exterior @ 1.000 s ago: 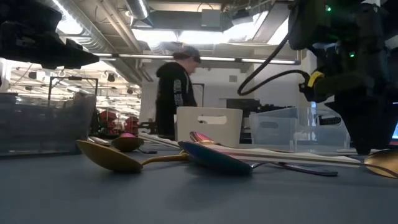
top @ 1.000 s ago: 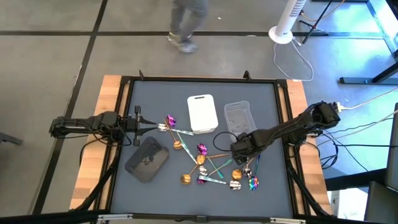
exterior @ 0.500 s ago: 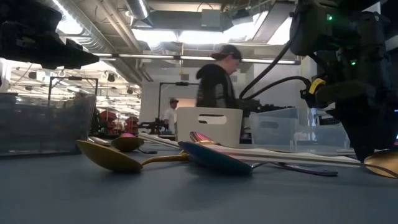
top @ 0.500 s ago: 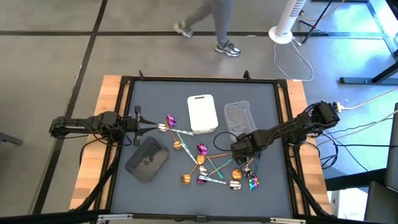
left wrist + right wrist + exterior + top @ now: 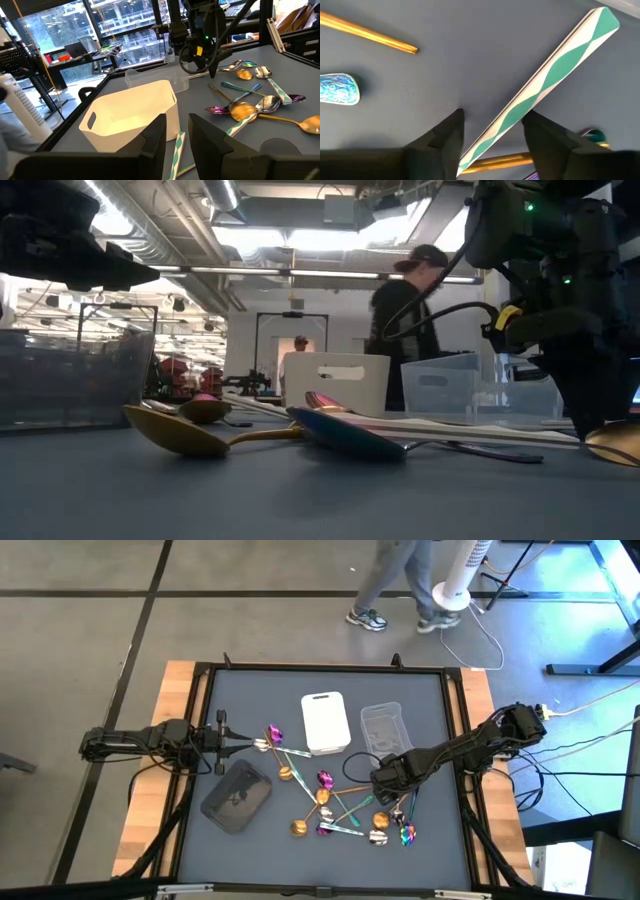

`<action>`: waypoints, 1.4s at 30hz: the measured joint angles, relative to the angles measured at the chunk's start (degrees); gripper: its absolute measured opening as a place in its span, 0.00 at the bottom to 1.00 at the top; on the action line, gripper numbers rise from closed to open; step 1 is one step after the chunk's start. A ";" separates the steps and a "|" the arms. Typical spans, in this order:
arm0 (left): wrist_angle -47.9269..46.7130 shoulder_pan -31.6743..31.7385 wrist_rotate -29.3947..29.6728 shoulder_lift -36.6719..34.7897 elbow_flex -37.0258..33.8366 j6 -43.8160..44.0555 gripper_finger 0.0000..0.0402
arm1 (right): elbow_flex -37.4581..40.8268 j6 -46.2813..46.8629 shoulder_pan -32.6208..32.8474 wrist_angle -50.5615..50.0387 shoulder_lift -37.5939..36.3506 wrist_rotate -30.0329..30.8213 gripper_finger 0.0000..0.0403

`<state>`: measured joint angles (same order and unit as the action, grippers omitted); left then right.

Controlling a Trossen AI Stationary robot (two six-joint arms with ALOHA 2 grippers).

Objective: Sort silverware by color (type)
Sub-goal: Put the green spoon into the transparent bin

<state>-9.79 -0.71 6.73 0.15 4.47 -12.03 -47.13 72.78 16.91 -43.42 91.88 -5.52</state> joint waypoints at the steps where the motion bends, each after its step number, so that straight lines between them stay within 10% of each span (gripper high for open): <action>1: -0.01 0.00 -0.01 -0.01 0.00 0.00 0.19 | 0.00 -0.01 0.00 0.00 0.00 0.00 0.42; 15: -0.01 -0.01 0.01 -0.01 0.00 0.02 0.19 | 0.00 -2.78 0.00 -0.07 0.00 -0.07 0.03; 42: 17.01 -0.04 -9.11 0.00 0.00 3.44 0.19 | -15.46 -17.88 0.00 -13.29 -11.81 1.44 0.03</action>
<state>7.21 -0.75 -2.38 0.15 4.47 -8.59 -62.59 54.90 16.91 -56.71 80.07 -4.08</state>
